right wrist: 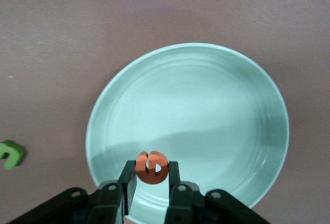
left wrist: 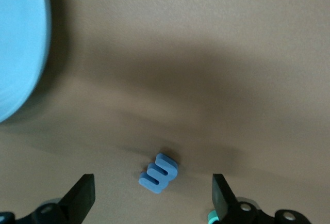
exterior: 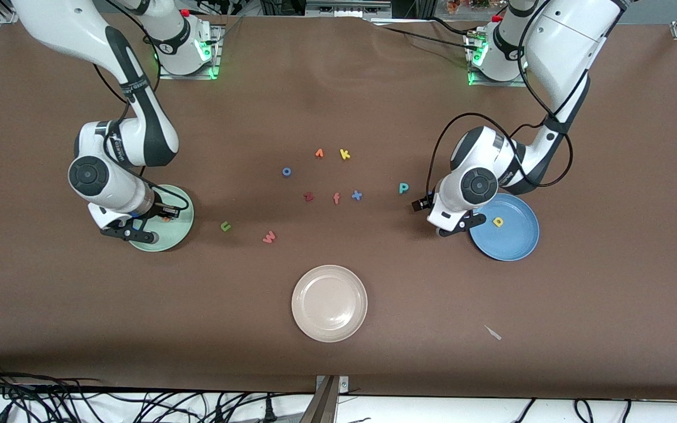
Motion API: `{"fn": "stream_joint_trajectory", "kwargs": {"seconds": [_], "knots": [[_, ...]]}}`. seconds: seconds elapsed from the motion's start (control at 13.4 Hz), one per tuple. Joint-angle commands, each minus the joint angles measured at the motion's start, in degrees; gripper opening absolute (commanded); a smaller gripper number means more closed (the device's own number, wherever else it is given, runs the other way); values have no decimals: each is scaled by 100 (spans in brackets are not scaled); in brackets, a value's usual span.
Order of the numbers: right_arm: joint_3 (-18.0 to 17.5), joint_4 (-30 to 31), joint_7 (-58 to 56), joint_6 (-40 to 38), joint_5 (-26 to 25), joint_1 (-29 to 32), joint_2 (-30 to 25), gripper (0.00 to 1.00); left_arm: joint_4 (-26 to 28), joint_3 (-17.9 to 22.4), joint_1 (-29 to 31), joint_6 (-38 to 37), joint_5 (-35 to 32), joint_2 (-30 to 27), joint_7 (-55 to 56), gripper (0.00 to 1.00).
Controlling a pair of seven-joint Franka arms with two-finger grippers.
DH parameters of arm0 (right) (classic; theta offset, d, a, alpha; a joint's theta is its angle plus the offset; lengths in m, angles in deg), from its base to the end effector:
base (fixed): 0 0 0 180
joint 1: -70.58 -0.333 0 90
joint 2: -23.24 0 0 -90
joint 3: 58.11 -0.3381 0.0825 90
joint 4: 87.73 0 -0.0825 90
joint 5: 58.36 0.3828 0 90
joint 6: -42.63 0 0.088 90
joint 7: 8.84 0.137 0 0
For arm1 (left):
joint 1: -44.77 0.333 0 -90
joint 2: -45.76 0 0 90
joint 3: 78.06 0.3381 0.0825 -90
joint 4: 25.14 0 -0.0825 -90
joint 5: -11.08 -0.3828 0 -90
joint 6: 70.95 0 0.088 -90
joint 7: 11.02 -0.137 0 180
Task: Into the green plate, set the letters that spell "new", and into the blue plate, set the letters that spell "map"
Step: 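Grasp the blue letter with the left gripper while the right gripper releases the orange letter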
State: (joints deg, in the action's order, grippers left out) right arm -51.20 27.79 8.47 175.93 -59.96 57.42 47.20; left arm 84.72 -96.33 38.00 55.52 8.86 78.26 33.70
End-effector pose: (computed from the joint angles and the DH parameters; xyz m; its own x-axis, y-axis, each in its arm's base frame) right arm 0.5937 0.0649 0.2272 0.9825 -0.1676 -0.0812 -0.1597 -0.9825 0.0955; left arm 0.5471 -0.2504 0.1810 0.9024 0.3317 -0.2751 0.3255 -0.9430 -0.0693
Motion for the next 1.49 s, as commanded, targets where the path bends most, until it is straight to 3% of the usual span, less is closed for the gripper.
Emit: {"fn": "stream_joint_trajectory", "kwargs": {"seconds": [0.0,0.3,0.52,0.67,0.74,0.89,1.04,1.19,1.41], "knots": [[-24,-29,-44,-33,2,7,-6,100,98,-9,-87,53,37,-68,-427,100],[-111,-328,324,-261,203,-64,-6,100,255,-9,-113,53,-32,-77,-1350,100],[-392,-503,1018,-244,634,-90,116,100,370,-9,-113,62,-130,-59,-1809,98],[-480,-609,1274,-191,643,-108,240,100,370,-9,-192,62,-130,-50,-1818,67],[-550,-635,1466,-130,713,-125,275,100,361,0,-227,88,-243,-16,-1827,58],[-665,-688,1801,107,802,-160,398,100,274,-9,-236,115,-857,116,-1888,59],[-683,-689,2379,502,810,-265,574,100,177,-18,-289,115,-877,152,-1845,57],[-701,-706,3038,809,810,-458,749,100,168,-9,-368,124,-903,169,-1827,24],[-701,-706,3524,943,810,-556,908,100,98,-18,-368,124,-938,178,-1862,9]]}}
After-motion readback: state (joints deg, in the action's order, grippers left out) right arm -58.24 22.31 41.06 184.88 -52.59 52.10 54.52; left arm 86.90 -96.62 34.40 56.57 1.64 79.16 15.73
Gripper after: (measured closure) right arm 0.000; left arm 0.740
